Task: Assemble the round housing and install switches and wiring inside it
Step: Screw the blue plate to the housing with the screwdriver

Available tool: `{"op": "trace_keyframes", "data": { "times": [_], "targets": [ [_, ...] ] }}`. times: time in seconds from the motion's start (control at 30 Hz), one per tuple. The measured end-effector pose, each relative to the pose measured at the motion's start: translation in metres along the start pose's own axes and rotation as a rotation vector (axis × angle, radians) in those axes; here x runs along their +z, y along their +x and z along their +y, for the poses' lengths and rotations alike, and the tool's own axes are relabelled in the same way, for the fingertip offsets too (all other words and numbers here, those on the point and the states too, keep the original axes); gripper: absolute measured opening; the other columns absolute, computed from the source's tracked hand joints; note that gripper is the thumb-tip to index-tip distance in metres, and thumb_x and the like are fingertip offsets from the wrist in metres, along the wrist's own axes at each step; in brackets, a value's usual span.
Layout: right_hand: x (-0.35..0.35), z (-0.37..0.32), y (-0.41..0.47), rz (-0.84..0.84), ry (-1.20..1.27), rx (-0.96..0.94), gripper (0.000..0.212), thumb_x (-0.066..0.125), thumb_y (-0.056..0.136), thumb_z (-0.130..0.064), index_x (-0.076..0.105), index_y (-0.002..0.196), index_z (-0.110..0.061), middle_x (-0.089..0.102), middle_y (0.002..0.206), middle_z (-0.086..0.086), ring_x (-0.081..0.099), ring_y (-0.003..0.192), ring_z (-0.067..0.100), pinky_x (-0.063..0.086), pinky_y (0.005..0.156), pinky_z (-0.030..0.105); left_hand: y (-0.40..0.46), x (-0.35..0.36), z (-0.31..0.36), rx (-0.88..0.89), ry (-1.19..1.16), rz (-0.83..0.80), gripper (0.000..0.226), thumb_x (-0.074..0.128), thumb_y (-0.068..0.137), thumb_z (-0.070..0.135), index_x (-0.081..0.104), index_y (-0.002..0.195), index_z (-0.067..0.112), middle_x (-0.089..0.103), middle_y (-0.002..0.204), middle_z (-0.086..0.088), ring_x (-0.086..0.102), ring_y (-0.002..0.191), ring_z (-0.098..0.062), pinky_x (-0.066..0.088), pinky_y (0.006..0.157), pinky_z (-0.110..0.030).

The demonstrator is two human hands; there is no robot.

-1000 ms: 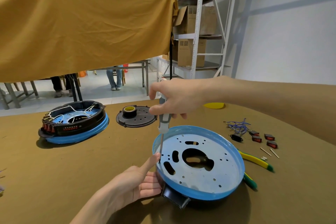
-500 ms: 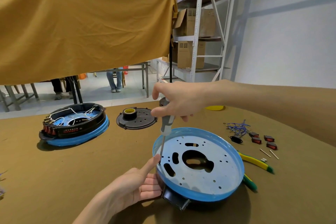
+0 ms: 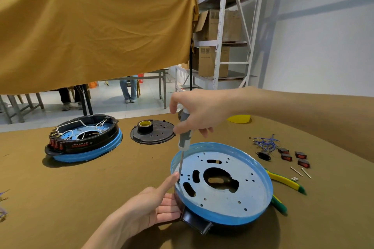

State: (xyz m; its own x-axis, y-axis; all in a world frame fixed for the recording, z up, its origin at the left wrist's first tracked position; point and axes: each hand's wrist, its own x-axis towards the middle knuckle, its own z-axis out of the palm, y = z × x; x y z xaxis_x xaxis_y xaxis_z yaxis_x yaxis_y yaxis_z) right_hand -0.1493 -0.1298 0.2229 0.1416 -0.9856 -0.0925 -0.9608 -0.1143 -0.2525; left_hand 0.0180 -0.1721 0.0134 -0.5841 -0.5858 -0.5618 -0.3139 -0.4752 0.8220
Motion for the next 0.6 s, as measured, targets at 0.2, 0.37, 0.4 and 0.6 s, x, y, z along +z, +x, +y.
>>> {"op": "trace_keyframes", "data": {
  "times": [0.2, 0.37, 0.4, 0.6],
  "targets": [
    [-0.0002, 0.0009, 0.0013, -0.025, 0.004, 0.005, 0.047, 0.073, 0.093, -0.025, 0.042, 0.129, -0.022, 0.071, 0.083, 0.004, 0.065, 0.051, 0.008, 0.052, 0.048, 0.021, -0.0007, -0.0005, 0.0009, -0.003, 0.005, 0.007, 0.099, 0.083, 0.046, 0.066, 0.067, 0.111, -0.007, 0.078, 0.096, -0.021, 0.079, 0.08, -0.027, 0.063, 0.063, -0.032],
    [0.0028, 0.0021, 0.0033, -0.015, 0.005, 0.012, 0.054, 0.074, 0.092, -0.03, 0.037, 0.131, -0.025, 0.072, 0.084, 0.005, 0.07, 0.056, 0.014, 0.054, 0.049, 0.023, -0.0023, -0.0001, 0.0017, -0.006, 0.002, 0.005, 0.098, 0.082, 0.047, 0.066, 0.067, 0.112, -0.007, 0.078, 0.097, -0.021, 0.079, 0.081, -0.027, 0.062, 0.063, -0.031],
    [0.0021, 0.0021, 0.0038, -0.025, 0.003, 0.014, 0.056, 0.074, 0.092, -0.029, 0.037, 0.132, -0.026, 0.073, 0.083, 0.005, 0.07, 0.057, 0.016, 0.054, 0.049, 0.023, -0.0026, -0.0003, 0.0018, -0.006, 0.001, 0.005, 0.098, 0.083, 0.047, 0.066, 0.067, 0.111, -0.007, 0.078, 0.096, -0.021, 0.079, 0.081, -0.027, 0.062, 0.063, -0.031],
    [0.0006, 0.0018, 0.0052, -0.05, 0.034, 0.01, 0.06, 0.074, 0.092, -0.024, 0.031, 0.134, -0.027, 0.072, 0.071, 0.003, 0.066, 0.05, 0.01, 0.053, 0.049, 0.023, -0.0047, 0.0018, 0.0024, -0.003, -0.001, 0.014, 0.096, 0.081, 0.051, 0.066, 0.067, 0.111, -0.007, 0.078, 0.094, -0.021, 0.078, 0.077, -0.026, 0.063, 0.063, -0.032]
  ]
}}
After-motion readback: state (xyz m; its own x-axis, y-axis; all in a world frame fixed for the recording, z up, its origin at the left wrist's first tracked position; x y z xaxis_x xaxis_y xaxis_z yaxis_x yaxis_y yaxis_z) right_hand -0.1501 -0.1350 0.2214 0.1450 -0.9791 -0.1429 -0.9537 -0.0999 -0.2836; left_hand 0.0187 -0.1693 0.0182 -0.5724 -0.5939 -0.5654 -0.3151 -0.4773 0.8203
